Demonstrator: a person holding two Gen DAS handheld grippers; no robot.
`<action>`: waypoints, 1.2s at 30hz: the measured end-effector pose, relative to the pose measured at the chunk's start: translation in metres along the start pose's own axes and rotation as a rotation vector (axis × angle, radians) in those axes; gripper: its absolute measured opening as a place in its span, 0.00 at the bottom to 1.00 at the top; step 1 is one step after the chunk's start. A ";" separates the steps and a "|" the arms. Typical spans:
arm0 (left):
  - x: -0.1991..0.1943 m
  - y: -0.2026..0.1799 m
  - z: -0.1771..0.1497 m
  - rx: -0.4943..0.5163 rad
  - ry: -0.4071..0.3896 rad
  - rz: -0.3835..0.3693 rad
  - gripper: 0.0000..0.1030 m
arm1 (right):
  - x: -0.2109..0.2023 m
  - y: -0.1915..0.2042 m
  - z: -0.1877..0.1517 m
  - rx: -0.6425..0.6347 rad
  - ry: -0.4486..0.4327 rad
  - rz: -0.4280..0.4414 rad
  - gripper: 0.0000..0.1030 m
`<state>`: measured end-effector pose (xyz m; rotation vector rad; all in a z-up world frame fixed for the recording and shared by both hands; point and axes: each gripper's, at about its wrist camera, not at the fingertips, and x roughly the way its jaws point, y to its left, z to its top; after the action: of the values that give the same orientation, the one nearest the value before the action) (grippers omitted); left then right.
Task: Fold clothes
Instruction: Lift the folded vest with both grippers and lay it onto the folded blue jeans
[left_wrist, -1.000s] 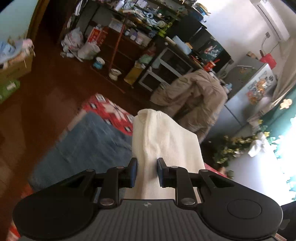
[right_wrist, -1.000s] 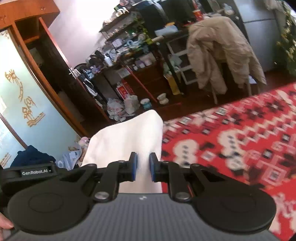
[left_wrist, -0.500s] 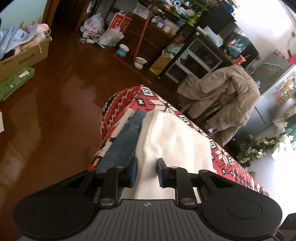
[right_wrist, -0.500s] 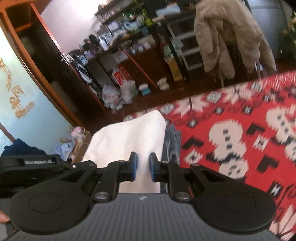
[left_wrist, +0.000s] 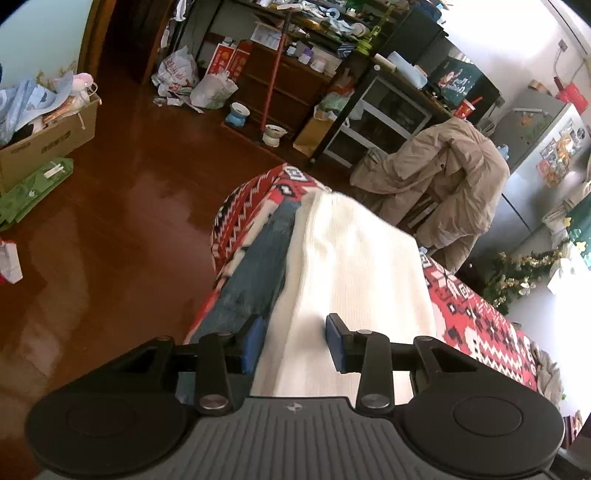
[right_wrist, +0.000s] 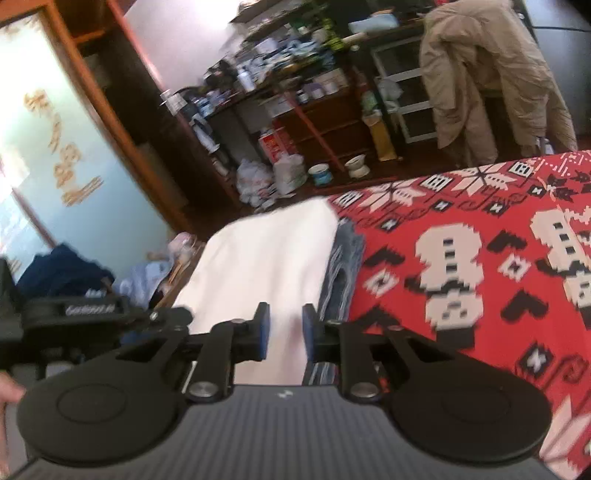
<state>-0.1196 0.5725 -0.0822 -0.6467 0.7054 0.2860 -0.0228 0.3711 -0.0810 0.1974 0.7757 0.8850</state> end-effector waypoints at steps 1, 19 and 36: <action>-0.003 0.001 -0.004 -0.002 -0.001 0.002 0.37 | -0.006 0.003 -0.005 -0.008 0.002 0.002 0.15; -0.020 -0.088 -0.002 0.289 -0.029 0.018 0.21 | -0.013 -0.043 0.025 -0.138 -0.038 0.069 0.11; 0.006 -0.114 -0.049 0.383 0.124 0.030 0.21 | -0.017 0.001 -0.027 -0.445 0.059 0.161 0.03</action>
<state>-0.0889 0.4538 -0.0636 -0.2909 0.8619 0.1326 -0.0489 0.3551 -0.0910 -0.1620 0.6048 1.1971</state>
